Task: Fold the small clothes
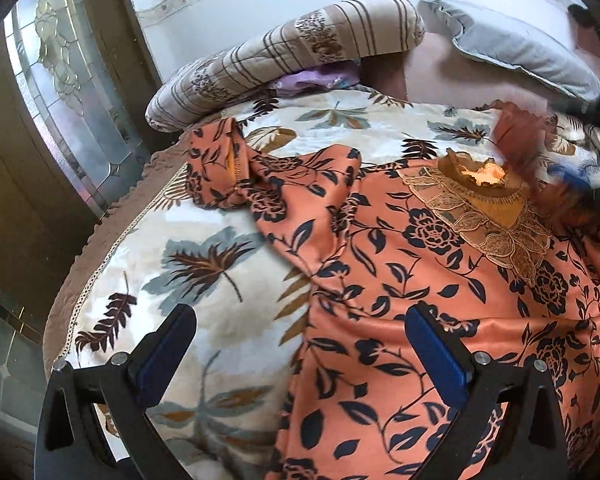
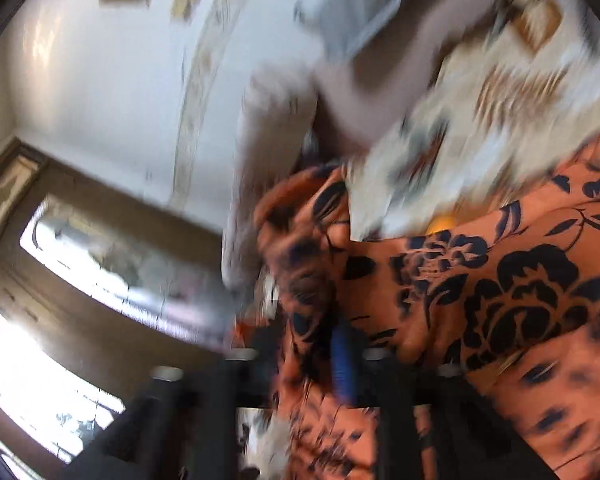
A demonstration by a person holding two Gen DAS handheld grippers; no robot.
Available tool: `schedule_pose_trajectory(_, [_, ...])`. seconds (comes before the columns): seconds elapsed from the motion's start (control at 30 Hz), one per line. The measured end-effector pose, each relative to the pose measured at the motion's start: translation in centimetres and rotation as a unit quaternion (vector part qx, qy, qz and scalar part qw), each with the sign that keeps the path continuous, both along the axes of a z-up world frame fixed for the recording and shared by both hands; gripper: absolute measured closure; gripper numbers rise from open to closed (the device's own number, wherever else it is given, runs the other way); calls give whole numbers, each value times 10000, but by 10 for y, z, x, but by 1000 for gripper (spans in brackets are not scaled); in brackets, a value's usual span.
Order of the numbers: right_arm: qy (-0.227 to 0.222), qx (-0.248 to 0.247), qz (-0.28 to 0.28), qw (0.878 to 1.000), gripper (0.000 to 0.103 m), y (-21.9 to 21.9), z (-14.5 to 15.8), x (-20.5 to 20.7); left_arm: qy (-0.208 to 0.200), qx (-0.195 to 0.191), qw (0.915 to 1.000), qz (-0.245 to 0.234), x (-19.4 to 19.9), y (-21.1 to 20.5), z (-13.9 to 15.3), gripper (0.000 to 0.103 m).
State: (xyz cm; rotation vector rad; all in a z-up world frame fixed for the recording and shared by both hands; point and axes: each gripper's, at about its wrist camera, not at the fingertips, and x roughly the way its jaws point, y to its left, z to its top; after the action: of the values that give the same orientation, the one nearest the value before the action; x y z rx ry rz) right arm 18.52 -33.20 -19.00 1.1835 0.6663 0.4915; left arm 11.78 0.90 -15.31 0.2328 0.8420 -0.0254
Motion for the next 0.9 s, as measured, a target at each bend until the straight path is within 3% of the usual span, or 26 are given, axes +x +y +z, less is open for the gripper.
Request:
schedule_pose_trajectory(0.07, [-186, 173, 143, 9996, 3, 17, 1, -13, 10, -29, 10000, -31, -2, 2, 1, 0])
schedule_pose_trajectory(0.13, [-269, -19, 123, 9996, 3, 15, 8, -26, 33, -105, 9999, -82, -1, 1, 2, 0])
schedule_pose_trajectory(0.27, [17, -474, -375, 9982, 5, -22, 15, -61, 73, -475, 9984, -312, 9, -13, 8, 0])
schedule_pose_trajectory(0.33, [214, -648, -664, 9955, 11, -42, 14, -73, 30, -616, 9966, -547, 22, -29, 12, 0])
schedule_pose_trajectory(0.43, [820, -1142, -1099, 9840, 29, -77, -2, -98, 10, -743, 9940, -808, 47, -54, 14, 1])
schedule_pose_trajectory(0.5, [1365, -1211, -1222, 9756, 46, -99, -23, -102, 198, -863, 9912, -979, 71, -75, 6, 20])
schedule_pose_trajectory(0.6, [1931, -804, -1245, 9699, 65, -124, -66, -105, 829, -969, 9851, -1150, 102, -101, -19, 49])
schedule_pose_trajectory(0.73, [2203, -245, -1288, 9666, 65, -146, -98, -110, 1261, -1009, 9813, -1052, 124, -121, -50, 50])
schedule_pose_trajectory(0.9, [2127, -126, -1197, 9697, 65, -151, -102, -103, 1834, -1321, 9704, -853, 146, -133, -81, 35])
